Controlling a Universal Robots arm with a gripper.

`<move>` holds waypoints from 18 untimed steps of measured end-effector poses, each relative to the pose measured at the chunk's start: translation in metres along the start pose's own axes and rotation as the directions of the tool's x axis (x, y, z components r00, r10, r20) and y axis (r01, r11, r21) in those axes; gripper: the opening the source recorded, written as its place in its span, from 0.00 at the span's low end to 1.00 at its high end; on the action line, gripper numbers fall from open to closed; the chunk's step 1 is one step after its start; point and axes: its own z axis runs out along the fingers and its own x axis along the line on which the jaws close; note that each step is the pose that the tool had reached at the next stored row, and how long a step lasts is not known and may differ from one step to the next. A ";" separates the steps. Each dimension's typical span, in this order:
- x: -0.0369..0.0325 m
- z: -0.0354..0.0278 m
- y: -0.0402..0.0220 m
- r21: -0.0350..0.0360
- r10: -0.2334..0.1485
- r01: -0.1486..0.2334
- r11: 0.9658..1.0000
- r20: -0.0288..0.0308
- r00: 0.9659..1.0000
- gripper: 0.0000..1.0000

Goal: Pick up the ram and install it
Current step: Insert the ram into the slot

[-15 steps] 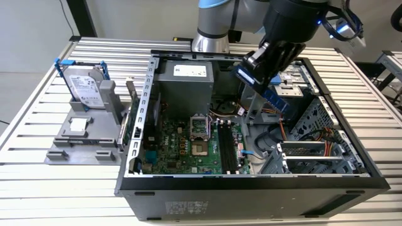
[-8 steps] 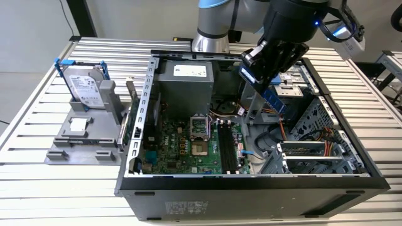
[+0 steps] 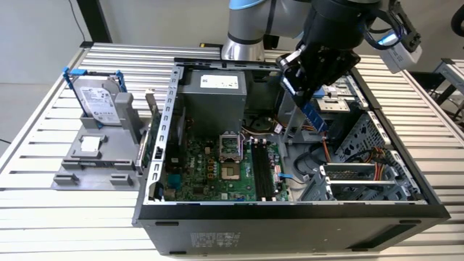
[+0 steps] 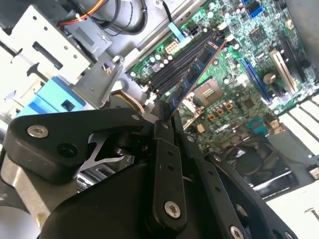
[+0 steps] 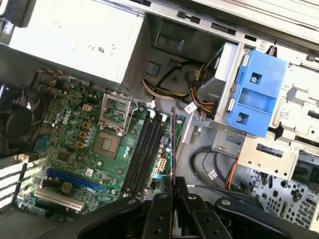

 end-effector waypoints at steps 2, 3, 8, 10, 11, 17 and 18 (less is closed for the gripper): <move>0.0000 0.0000 0.0000 0.000 0.037 -0.037 0.999 0.002 0.999 0.00; 0.0000 0.0000 0.0000 0.000 0.053 -0.053 0.999 0.003 0.999 0.00; 0.0000 0.0000 0.0000 0.000 0.128 -0.128 0.992 0.007 0.992 0.00; 0.0000 0.0000 0.0000 0.000 0.157 -0.157 0.988 0.009 0.988 0.00; 0.0000 0.0000 0.0000 0.000 0.172 -0.172 0.985 0.010 0.985 0.00; 0.0000 0.0000 0.0000 -0.001 0.258 -0.258 0.966 0.015 0.966 0.00; 0.0000 0.0000 0.0000 -0.001 0.261 -0.261 0.965 0.015 0.965 0.00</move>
